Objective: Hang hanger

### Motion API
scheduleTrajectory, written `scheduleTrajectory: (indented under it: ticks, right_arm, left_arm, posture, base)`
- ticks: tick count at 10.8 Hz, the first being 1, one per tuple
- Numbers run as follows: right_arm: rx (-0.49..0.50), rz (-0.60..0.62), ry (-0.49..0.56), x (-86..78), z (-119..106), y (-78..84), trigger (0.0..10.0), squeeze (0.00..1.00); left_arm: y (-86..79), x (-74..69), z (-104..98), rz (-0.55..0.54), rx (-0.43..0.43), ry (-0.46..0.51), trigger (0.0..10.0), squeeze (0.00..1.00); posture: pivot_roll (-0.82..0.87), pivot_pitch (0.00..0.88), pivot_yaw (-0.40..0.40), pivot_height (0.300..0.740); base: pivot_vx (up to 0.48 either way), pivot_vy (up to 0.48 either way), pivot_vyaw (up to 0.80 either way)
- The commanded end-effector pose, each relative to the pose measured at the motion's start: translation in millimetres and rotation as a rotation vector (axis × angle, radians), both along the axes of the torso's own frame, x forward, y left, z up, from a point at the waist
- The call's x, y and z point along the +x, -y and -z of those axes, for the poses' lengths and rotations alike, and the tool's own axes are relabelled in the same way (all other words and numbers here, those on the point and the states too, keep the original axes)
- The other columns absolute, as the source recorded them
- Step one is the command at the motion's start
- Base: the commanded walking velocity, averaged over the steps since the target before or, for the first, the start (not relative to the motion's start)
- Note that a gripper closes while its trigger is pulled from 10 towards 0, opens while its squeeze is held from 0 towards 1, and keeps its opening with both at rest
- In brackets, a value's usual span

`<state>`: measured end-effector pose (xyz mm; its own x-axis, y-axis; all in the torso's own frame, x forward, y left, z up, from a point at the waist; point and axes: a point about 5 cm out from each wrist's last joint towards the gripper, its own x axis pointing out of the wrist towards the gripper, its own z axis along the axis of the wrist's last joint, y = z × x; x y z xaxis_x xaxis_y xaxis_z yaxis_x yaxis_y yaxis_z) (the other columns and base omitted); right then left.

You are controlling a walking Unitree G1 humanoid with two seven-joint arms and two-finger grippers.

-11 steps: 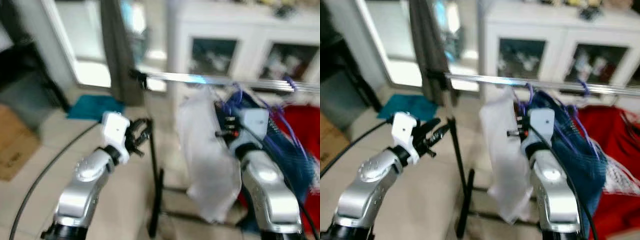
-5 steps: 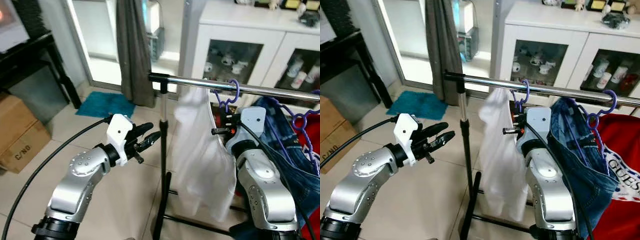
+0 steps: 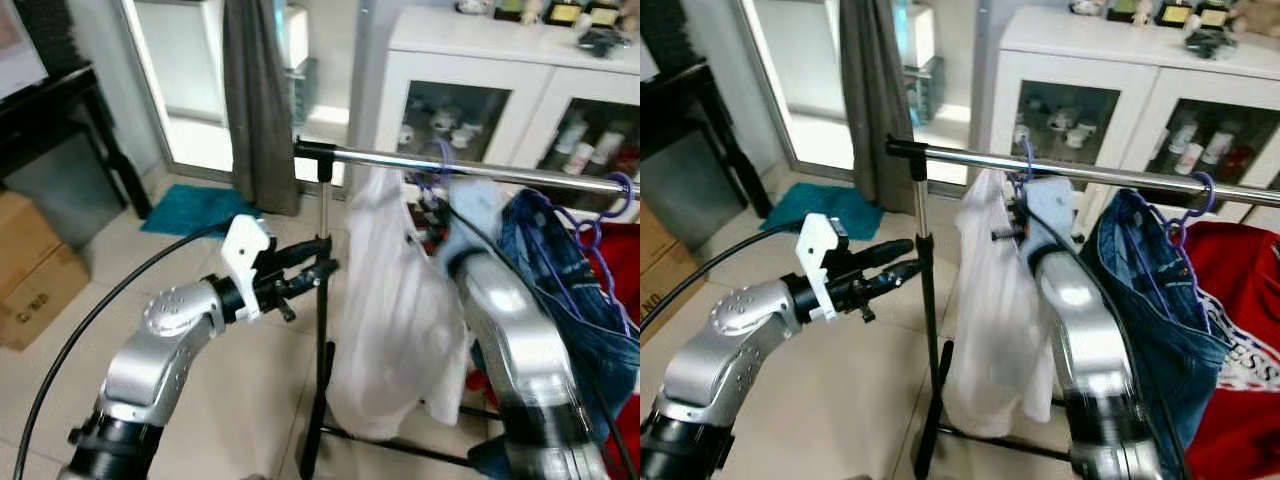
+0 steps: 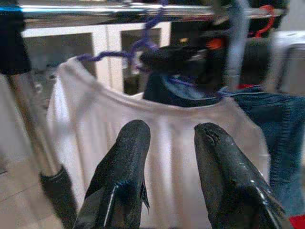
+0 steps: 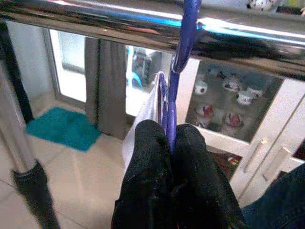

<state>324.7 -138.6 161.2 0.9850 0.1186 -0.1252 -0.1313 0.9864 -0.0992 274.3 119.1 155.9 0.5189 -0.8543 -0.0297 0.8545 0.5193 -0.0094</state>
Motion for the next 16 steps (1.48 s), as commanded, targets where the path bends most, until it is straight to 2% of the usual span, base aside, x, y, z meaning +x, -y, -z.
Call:
scheduleTrajectory:
  ticks: [1,2,3,5,6,7,9,10,12,13,14,15,16]
  right_arm:
    - [-0.030,-0.009,-0.015,10.3,-4,-3.1,10.0,0.00]
    - [-0.040,-0.030,-0.084,21.2,0,-8.6,10.0,0.00]
    - [-0.057,-0.038,-0.115,23.0,3,-10.0,10.0,0.00]
    - [-0.064,-0.076,-0.227,19.0,17,-15.0,10.0,0.00]
    - [-0.046,-0.082,-0.229,17.4,17,-14.4,10.0,0.00]
    - [-0.015,-0.091,-0.188,14.9,13,-11.9,10.0,1.00]
    - [0.013,-0.123,-0.073,7.8,-1,-7.6,10.0,1.00]
    - [0.093,-0.129,-0.014,-0.1,-9,-2.0,10.0,1.00]
    - [0.160,-0.139,0.019,-10.3,-14,4.5,10.0,1.00]
    - [0.257,-0.138,0.131,-21.1,-27,6.4,10.0,0.00]
    - [0.270,-0.127,0.185,-25.6,-31,8.1,10.0,0.00]
    - [0.239,-0.142,0.103,-38.9,-19,13.7,10.0,0.00]
    - [0.213,-0.129,0.099,-46.4,-16,18.1,10.0,0.00]
  left_arm:
    - [2.6,0.4,-4,0.048,0.008,0.002,10.0,0.00]
    - [4.0,0.1,-4,0.080,0.017,-0.001,10.0,0.00]
    - [4.2,0.1,-5,0.084,0.018,-0.001,10.0,0.00]
    - [4.7,0.0,-5,0.092,0.017,-0.001,10.0,0.00]
    - [4.6,-0.2,-5,0.094,0.018,-0.004,10.0,0.00]
    - [4.0,-0.2,-3,0.089,0.024,-0.006,10.0,0.00]
    - [1.7,1.3,-1,0.040,0.032,-0.001,10.0,0.00]
    - [-4.9,7.8,2,-0.088,0.041,0.009,10.0,0.00]
    - [-10.6,6.6,3,-0.152,0.021,0.002,10.0,0.00]
    - [-13.1,2.6,3,-0.206,-0.001,0.011,10.0,0.00]
    - [-14.4,2.3,6,-0.246,0.002,-0.018,10.0,0.00]
    - [-14.9,-1.1,6,-0.298,-0.012,-0.006,10.0,0.00]
    - [-15.6,-3.7,7,-0.333,-0.025,-0.008,10.0,0.00]
  posture:
    - [-0.11,0.000,0.014,0.740]
    - [-0.11,0.000,0.013,0.740]
    - [-0.11,0.000,0.013,0.740]
    - [-0.11,0.000,0.010,0.740]
    - [-0.11,0.000,0.010,0.740]
    - [-0.11,0.000,0.010,0.740]
    - [-0.12,0.000,0.017,0.740]
    - [-0.12,0.000,0.023,0.740]
    - [-0.12,0.000,0.028,0.740]
    - [-0.12,0.000,0.030,0.740]
    - [-0.12,0.000,0.030,0.740]
    - [-0.12,0.000,0.033,0.740]
    - [-0.12,0.000,0.032,0.740]
  base:
    - [0.000,0.000,0.00]
    - [0.000,0.000,0.00]
    - [0.000,0.000,0.00]
    - [0.000,0.000,0.00]
    - [0.000,0.000,0.00]
    - [0.000,0.000,0.00]
    - [0.000,0.000,0.00]
    - [0.000,0.000,0.00]
    - [0.000,0.000,0.00]
    - [0.000,0.000,0.00]
    - [0.000,0.000,0.00]
    - [0.000,0.000,0.00]
    - [0.000,-0.251,0.00]
